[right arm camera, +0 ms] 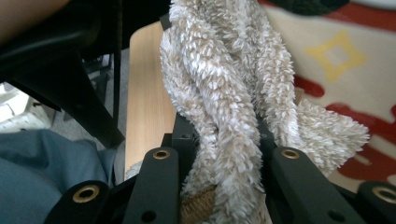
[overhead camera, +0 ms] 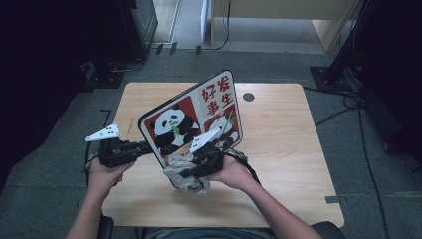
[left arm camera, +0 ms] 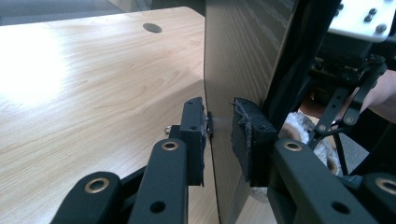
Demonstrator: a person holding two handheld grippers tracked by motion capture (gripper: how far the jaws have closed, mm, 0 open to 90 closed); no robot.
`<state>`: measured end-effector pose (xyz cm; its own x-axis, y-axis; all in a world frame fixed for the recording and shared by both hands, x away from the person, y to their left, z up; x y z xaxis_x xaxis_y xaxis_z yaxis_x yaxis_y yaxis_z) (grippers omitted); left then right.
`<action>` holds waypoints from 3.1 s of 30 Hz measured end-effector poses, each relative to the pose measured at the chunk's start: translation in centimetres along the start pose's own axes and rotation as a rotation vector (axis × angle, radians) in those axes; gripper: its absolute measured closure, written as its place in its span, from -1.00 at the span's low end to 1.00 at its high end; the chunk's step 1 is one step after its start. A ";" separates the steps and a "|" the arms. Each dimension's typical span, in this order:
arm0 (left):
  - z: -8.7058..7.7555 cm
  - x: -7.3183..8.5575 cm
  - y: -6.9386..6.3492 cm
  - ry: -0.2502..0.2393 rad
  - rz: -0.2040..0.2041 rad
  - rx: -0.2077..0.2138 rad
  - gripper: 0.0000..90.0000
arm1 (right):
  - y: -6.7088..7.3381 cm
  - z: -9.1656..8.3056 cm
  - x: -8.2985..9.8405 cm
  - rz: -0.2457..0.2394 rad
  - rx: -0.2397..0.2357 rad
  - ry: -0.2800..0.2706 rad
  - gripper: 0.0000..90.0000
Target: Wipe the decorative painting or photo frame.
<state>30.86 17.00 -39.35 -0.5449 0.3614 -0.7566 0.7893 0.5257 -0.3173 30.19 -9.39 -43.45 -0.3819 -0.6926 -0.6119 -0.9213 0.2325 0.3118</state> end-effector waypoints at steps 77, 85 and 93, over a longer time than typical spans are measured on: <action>-0.7 1.2 1.9 0.022 -0.010 -0.035 0.27 | 3.5 -5.1 -5.6 0.006 0.012 -0.070 0.62; -1.3 1.2 2.6 0.017 -0.020 -0.063 0.31 | 5.0 -5.6 -8.4 -0.053 0.003 -0.061 0.62; -2.2 1.6 3.2 0.000 -0.029 -0.072 0.32 | 6.4 -5.6 -11.2 -0.088 -0.011 -0.062 0.62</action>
<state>31.94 20.91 -40.31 -0.5674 0.3455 -0.7475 0.7508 0.5898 -0.2973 28.96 -3.99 -30.48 -0.3033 -0.6664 -0.6811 -0.9508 0.1644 0.2626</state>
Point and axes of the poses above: each handheld gripper's, and its own axes: z roughly forward along the jaws, x roughly out of its underside, y roughly to its left, the point moved 2 cm from there along z, roughly forward along the jaws, and after that the axes turned 10 degrees about y, right-handed, at the moved point
